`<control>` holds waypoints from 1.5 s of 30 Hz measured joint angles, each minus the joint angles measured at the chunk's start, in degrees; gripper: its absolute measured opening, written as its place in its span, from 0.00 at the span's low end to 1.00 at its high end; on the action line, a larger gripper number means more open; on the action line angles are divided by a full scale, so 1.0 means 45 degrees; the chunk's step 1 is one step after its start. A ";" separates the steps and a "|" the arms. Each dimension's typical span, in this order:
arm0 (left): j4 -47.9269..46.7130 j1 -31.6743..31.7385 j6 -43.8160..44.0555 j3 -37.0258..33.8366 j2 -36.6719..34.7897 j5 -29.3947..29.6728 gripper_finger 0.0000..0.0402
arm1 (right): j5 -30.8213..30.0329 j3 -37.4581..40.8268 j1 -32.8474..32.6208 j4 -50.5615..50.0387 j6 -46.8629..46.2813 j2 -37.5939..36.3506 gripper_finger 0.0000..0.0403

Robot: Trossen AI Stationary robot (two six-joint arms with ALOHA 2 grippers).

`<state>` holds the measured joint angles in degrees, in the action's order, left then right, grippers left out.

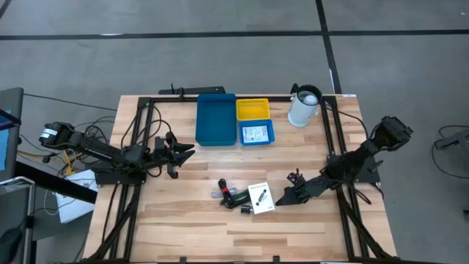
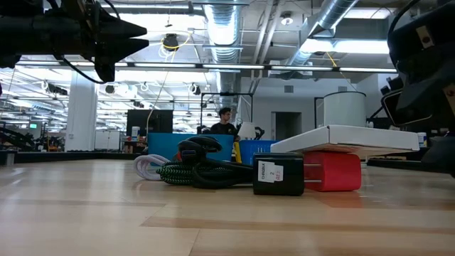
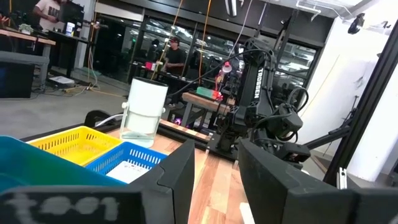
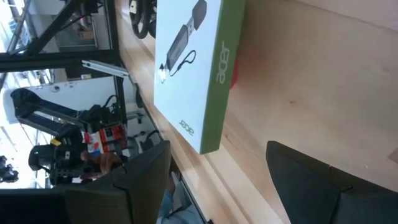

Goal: Pick and place items into bin
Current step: Put the white card reader box into the blue bin

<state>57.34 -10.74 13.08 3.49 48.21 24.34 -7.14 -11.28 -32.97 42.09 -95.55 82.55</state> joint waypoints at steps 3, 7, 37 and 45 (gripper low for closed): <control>-0.0014 0.0000 0.0048 0.0000 0.0000 0.0000 0.28 | 0.0000 -0.0035 0.0026 -0.0005 -0.0005 0.0082 0.65; -0.0015 0.0000 0.0209 0.0000 0.0000 0.0000 0.28 | 0.0000 -0.0055 0.0261 0.0011 -0.0005 0.0082 0.65; -0.0348 0.0000 0.0276 0.0000 0.0005 0.0000 0.28 | 0.1885 -0.1605 0.1181 0.0170 0.0841 0.2170 0.65; -0.0611 0.0000 0.0350 0.0000 0.0005 0.0000 0.28 | 0.1904 -0.1632 0.1297 0.0091 0.0952 0.2170 0.65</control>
<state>54.59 -10.74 14.66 3.49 48.23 24.34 1.43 -18.63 -27.14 42.49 -91.26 92.31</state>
